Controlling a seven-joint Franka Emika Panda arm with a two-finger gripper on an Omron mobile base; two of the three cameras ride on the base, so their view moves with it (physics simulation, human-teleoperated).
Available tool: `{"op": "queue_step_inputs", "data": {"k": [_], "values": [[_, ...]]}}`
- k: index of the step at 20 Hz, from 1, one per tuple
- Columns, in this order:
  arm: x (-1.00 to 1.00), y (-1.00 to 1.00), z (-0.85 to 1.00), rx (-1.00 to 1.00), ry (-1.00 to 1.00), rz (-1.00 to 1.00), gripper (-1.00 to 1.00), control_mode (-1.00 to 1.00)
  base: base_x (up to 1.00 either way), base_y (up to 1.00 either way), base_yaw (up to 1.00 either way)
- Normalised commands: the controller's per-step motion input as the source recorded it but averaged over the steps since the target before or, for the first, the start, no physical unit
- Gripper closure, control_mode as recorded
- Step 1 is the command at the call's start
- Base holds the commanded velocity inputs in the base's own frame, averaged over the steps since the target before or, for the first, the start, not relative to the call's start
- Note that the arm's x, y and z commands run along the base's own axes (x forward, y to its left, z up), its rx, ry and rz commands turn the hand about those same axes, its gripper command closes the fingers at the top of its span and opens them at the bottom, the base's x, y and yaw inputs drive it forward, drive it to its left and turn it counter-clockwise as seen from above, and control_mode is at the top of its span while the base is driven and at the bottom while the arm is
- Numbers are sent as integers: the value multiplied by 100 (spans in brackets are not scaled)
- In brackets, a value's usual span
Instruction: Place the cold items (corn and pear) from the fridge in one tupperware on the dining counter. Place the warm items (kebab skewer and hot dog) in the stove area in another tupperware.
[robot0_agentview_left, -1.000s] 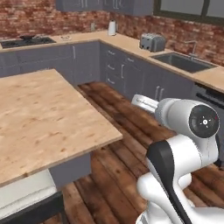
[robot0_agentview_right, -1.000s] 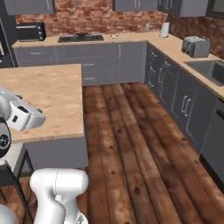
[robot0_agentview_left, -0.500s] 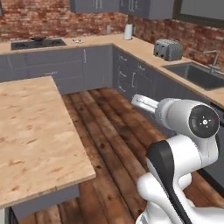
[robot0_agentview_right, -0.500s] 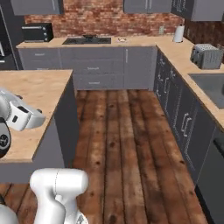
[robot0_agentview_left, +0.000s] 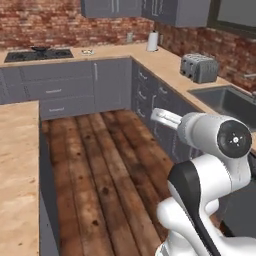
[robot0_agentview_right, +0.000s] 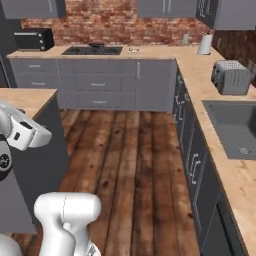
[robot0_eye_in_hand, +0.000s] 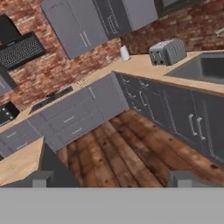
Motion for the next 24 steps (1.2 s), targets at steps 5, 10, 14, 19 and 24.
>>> {"op": "queue_step_inputs", "data": {"k": [5,10,14,19,24], "values": [[0,0,0,0,0,0,-100,100,100,-34,19],[0,0,0,0,0,0,-100,100,100,-24,21],[0,0,0,0,0,0,-100,100,100,-30,18],[0,0,0,0,0,0,-100,100,100,-25,5],[0,0,0,0,0,0,-100,100,100,-9,0]]}}
